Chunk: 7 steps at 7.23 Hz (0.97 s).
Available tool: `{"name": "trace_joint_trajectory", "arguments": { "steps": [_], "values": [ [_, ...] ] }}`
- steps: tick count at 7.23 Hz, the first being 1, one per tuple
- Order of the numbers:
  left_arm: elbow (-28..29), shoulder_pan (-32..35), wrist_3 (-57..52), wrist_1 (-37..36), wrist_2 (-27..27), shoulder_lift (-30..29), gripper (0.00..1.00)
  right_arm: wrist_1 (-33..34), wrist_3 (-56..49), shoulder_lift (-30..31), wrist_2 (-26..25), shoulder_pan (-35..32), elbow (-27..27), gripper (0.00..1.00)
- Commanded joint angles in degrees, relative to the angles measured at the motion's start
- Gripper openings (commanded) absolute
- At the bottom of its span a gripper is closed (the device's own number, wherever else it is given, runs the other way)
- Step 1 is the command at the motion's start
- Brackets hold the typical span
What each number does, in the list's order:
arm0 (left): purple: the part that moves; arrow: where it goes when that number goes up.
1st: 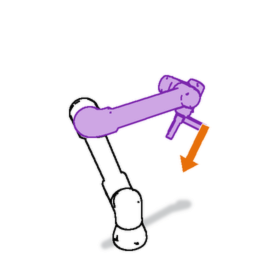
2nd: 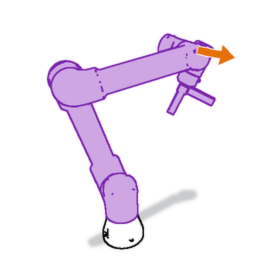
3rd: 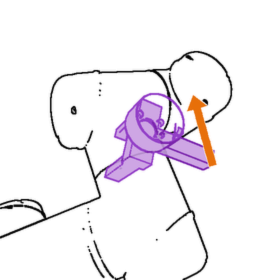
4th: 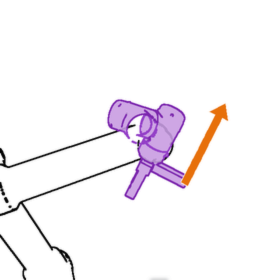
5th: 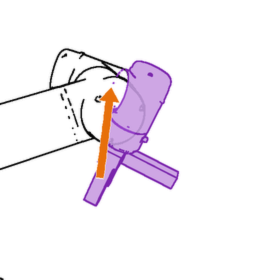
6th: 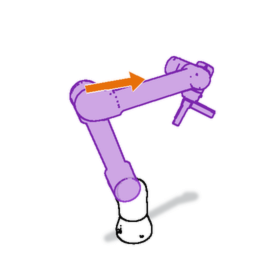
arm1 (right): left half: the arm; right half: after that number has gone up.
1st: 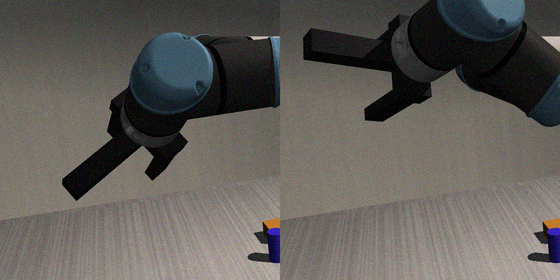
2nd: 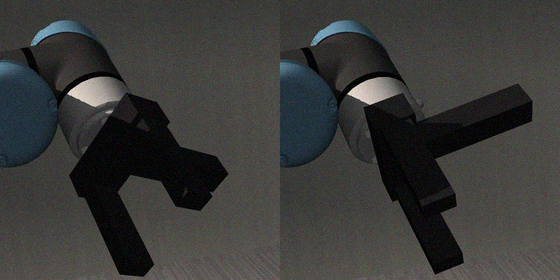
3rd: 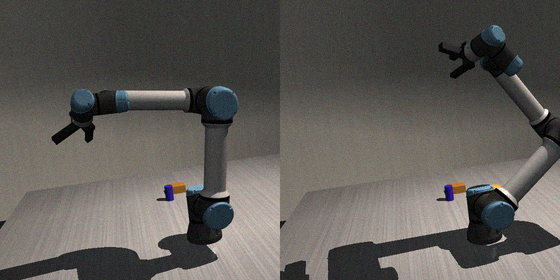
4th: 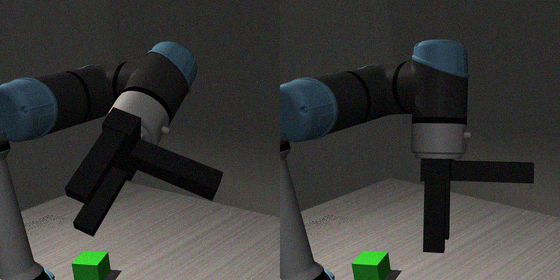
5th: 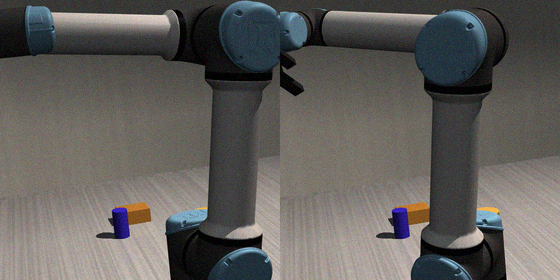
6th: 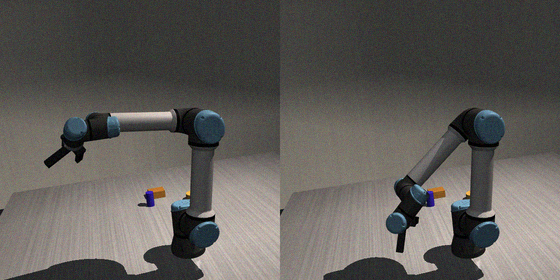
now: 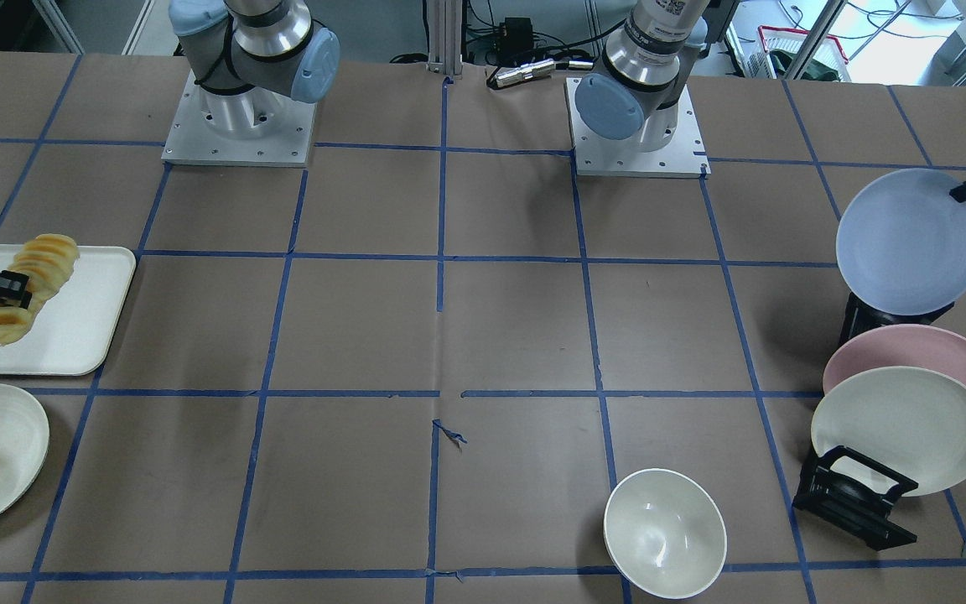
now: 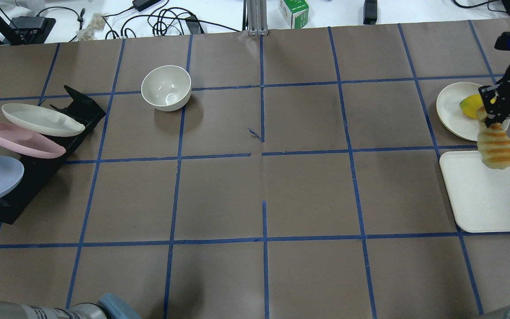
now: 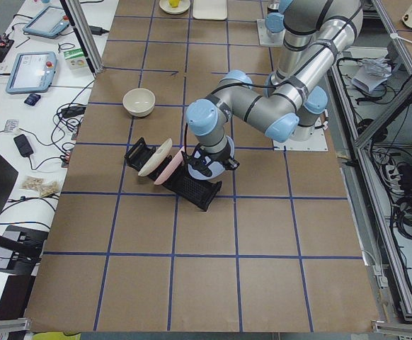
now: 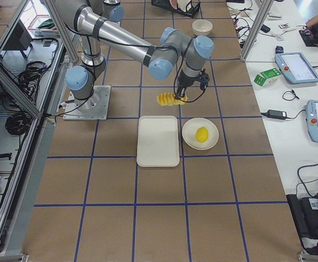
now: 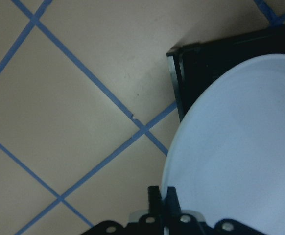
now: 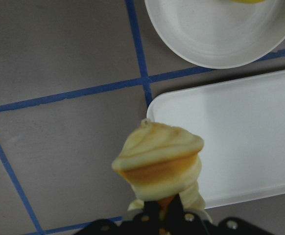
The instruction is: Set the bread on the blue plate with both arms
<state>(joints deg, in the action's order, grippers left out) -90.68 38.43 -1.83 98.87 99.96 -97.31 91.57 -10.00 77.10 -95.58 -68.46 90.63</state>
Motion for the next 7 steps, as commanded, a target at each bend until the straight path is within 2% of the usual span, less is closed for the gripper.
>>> {"name": "trace_joint_trajectory", "arguments": {
  "steps": [1,2,4,5,7],
  "values": [
    [-0.55,4.69,0.78,5.27,-4.29,5.1,0.0,-1.57,7.69,1.73,0.48,-6.31,-0.02,0.0],
    [-0.55,10.82,-0.09,5.36,-5.72,7.12,0.0,-1.74,10.33,2.34,3.79,-7.46,-0.19,0.0],
    [-4.47,22.51,-1.06,4.76,-9.14,7.67,0.0,-1.66,13.43,2.61,4.7,-10.1,-0.28,0.0],
    [-6.33,29.27,-0.72,0.22,-15.08,6.88,0.0,-1.66,14.74,2.61,4.71,-11.16,-0.28,0.0],
    [-12.11,40.88,0.5,-13.2,-16.54,5.3,0.0,-1.05,15.63,2.88,4.71,-15.71,-0.28,0.0]
  ]
}}
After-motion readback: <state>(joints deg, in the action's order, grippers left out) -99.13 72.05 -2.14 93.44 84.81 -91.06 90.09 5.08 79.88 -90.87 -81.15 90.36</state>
